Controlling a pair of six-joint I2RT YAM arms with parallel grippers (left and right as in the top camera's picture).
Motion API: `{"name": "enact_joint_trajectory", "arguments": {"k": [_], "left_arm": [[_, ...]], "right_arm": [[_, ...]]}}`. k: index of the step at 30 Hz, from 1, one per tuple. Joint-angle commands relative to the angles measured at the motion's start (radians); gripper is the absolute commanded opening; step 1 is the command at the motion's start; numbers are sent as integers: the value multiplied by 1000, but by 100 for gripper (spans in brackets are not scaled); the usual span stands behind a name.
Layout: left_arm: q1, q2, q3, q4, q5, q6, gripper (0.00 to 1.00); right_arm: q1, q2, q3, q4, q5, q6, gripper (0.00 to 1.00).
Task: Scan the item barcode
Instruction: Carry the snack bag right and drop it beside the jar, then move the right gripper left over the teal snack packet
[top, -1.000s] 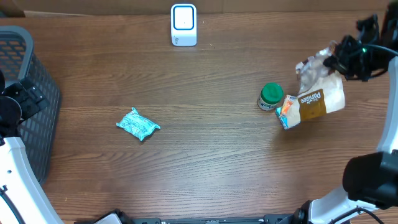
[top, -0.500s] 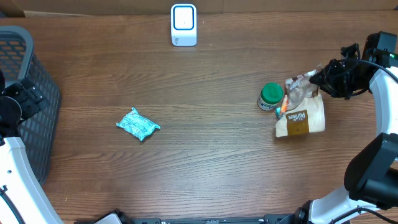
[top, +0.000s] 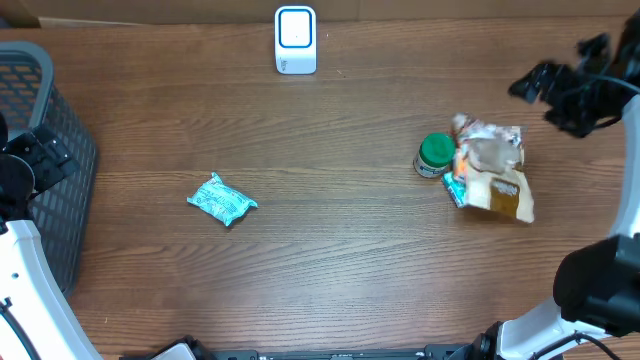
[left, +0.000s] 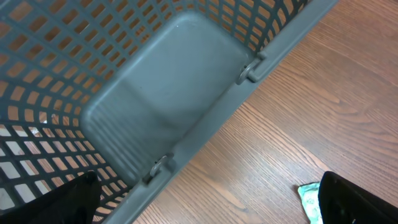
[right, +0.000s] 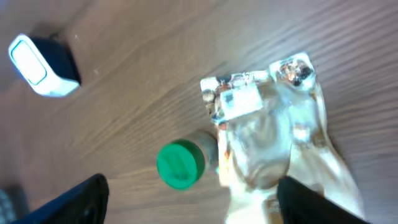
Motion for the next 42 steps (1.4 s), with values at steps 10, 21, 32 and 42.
{"name": "enact_joint_trajectory", "arguments": {"k": [10,21,32,42], "left_arm": [[2,2,8,0,-13,14,100],[2,2,8,0,-13,14,100],[2,2,8,0,-13,14,99],[2,2,8,0,-13,14,99]], "right_arm": [[161,-5,199,-113,-121,-2,100],[652,12,-30,158,-132,33,95],[940,134,-275,525,-126,399,67],[1098,275,-290,597,-51,671,51]]}}
